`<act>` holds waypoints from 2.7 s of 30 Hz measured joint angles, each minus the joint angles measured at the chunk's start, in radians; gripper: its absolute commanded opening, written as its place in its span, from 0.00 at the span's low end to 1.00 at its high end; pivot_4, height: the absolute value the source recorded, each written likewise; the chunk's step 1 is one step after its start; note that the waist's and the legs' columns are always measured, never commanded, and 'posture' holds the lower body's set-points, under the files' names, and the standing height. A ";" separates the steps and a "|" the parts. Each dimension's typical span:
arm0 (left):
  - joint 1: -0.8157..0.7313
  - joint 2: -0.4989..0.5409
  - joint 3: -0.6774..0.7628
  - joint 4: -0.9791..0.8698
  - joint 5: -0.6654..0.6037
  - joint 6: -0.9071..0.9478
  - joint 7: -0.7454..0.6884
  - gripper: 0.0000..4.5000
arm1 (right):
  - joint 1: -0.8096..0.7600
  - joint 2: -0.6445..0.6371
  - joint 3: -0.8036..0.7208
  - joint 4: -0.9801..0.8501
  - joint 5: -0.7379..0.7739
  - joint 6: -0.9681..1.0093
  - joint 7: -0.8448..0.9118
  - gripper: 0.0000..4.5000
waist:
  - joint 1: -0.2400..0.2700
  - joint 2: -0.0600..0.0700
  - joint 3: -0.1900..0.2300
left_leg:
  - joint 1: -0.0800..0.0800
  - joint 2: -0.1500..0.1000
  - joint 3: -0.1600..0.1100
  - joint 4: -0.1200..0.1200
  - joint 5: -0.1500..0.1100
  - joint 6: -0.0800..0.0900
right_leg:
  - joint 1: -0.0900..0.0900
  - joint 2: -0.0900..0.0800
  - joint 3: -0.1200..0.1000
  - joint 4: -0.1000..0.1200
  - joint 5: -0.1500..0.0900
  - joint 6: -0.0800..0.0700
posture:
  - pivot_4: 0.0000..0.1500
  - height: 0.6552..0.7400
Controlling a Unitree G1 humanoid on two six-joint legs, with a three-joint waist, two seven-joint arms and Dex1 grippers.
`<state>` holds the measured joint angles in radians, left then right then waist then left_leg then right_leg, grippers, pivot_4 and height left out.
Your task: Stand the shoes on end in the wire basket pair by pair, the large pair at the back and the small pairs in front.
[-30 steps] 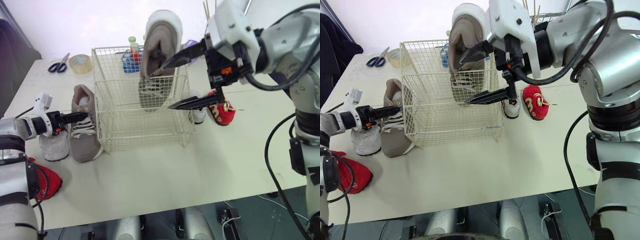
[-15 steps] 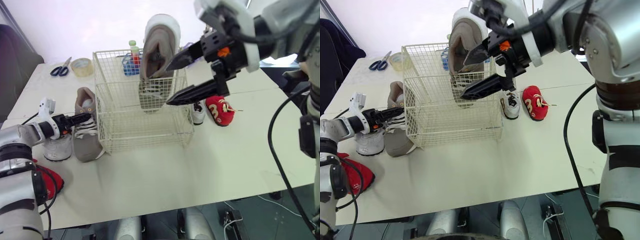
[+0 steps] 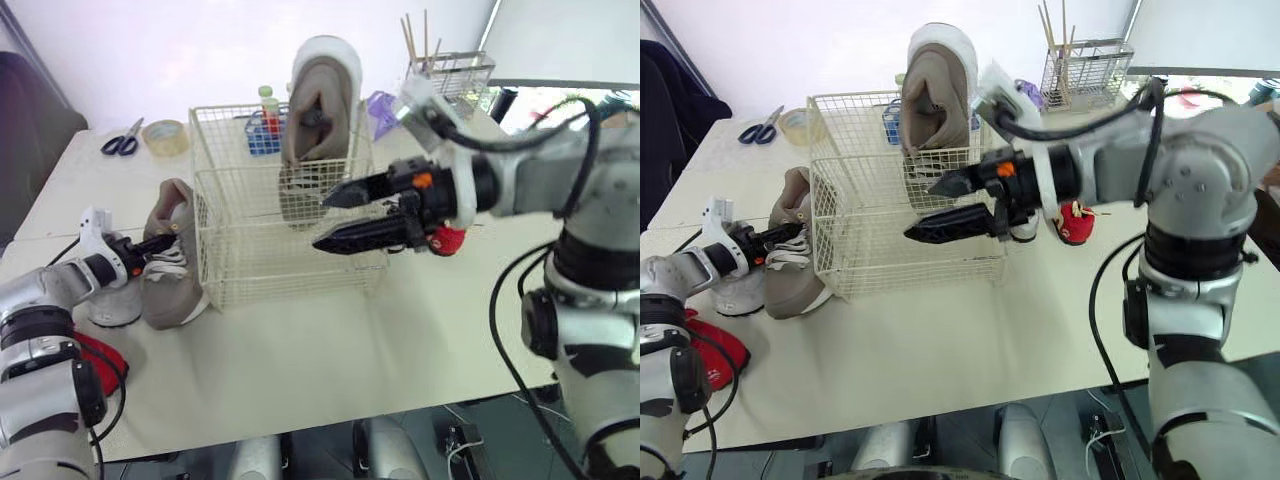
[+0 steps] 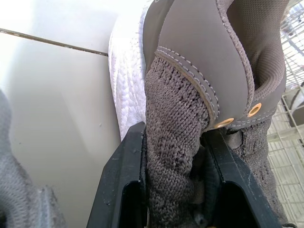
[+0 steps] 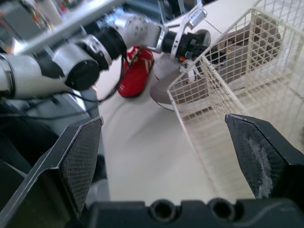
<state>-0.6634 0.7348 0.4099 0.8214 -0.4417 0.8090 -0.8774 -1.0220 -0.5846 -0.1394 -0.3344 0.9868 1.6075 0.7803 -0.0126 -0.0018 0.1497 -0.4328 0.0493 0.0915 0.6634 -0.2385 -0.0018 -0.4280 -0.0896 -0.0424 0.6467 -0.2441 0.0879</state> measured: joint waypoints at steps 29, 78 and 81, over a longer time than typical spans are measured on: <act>0.222 -0.001 0.387 -0.702 -0.286 -0.111 0.383 0.17 | 0.362 -0.088 -0.025 -0.204 0.076 -0.256 -0.196 1.00 | -0.019 -0.034 0.014 | 0.000 0.002 -0.004 -0.003 -0.001 0.001 | -0.001 -0.003 -0.002 -0.003 -0.002 -0.004 | 1.00 1.00; -0.268 -0.429 -0.155 -0.299 0.082 -1.137 0.275 0.17 | 0.557 -0.276 -0.224 -0.078 0.175 -0.591 -0.101 1.00 | 0.022 -0.030 0.018 | -0.010 0.001 -0.005 0.002 -0.001 0.004 | 0.001 0.002 -0.008 -0.015 0.007 0.008 | 1.00 1.00; -0.221 -0.412 -0.164 -0.362 0.076 -1.083 0.268 0.17 | 0.551 -0.269 -0.210 -0.062 0.172 -0.598 -0.095 1.00 | 0.024 -0.030 0.018 | -0.010 0.001 -0.006 0.002 -0.001 0.004 | 0.001 0.002 -0.008 -0.015 0.007 0.008 | 1.00 1.00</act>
<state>-0.8840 0.3223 0.2458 0.4598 -0.3658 -0.2742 -0.6095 -0.4711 -0.8534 -0.3493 -0.3966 1.1590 1.0092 0.6852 0.0111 -0.0321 0.1682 -0.4426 0.0499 0.0860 0.6653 -0.2396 0.0017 -0.4269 -0.0877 -0.0500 0.6313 -0.2372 0.0961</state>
